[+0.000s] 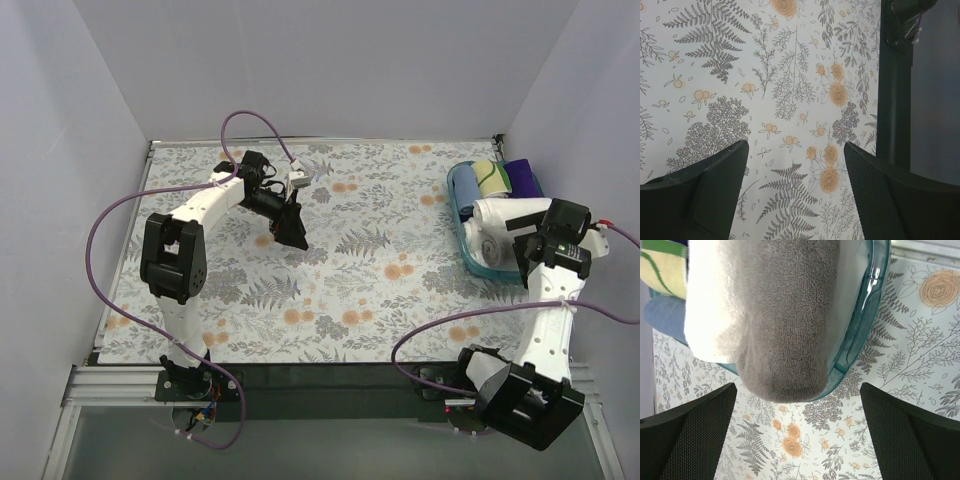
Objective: Roll the towels
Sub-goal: Place the rolled towel into the container
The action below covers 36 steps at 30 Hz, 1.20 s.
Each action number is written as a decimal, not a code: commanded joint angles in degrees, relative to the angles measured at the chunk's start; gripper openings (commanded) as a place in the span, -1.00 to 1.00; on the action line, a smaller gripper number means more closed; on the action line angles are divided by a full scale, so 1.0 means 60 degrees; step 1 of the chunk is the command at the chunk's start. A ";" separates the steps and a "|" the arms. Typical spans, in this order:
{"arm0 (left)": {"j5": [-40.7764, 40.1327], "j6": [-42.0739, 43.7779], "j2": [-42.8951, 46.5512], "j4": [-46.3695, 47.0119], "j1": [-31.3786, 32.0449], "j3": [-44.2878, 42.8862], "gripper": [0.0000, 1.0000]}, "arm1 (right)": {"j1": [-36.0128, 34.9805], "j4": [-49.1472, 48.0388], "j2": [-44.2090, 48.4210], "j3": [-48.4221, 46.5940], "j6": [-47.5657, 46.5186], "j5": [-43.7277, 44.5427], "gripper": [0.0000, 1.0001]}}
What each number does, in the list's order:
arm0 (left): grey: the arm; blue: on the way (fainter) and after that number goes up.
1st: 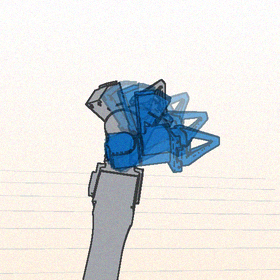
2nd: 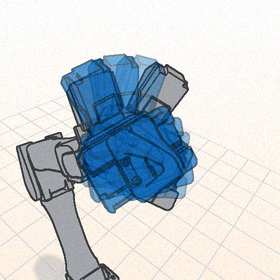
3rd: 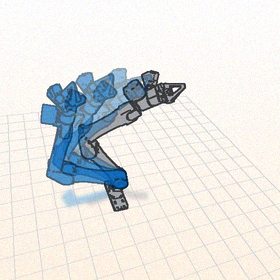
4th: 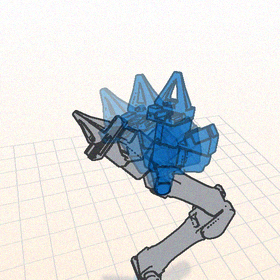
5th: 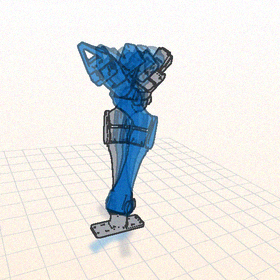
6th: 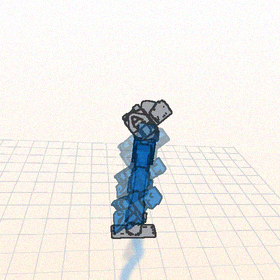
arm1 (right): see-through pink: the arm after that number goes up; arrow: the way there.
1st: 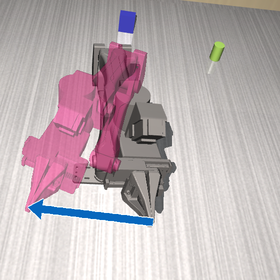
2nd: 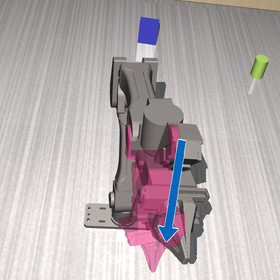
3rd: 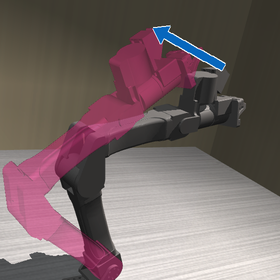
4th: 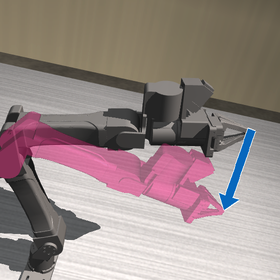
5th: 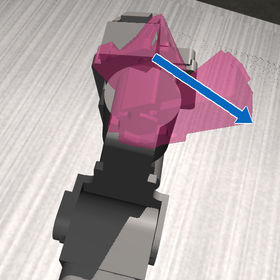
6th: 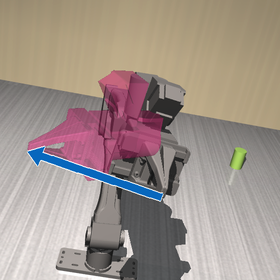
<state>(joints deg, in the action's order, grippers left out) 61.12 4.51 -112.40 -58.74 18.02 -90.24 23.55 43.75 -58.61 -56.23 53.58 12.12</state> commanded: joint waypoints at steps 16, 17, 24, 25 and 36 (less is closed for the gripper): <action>0.0287 -0.1146 0.0819 -0.1019 -0.1581 -0.1439 0.96 | -0.1798 -0.0554 -0.0556 -0.3309 -0.6935 -0.5082 0.97; 0.0054 -0.1322 0.0731 -0.1194 -0.1945 -0.1585 0.96 | -0.2004 -0.0799 -0.0921 -0.3416 -0.7417 -0.5284 0.97; -0.2564 -0.1339 0.1184 -0.1137 -0.2989 -0.1924 0.96 | -0.4901 -0.0993 -0.3017 -0.4178 -0.9250 -0.5493 0.97; -0.2845 -0.1295 0.1402 -0.1152 -0.3279 -0.1778 0.96 | -0.5110 -0.1036 -0.3208 -0.4179 -0.9369 -0.5448 0.97; -0.4415 -0.1293 0.3951 0.0765 -0.3414 0.1825 0.96 | -0.6869 -0.1622 -0.3196 -0.2905 -0.9941 -0.4848 0.97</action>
<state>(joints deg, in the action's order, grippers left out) 38.02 -3.01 -93.23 -58.94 -2.59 -81.62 -17.28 36.10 -81.03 -75.00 -4.08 -18.11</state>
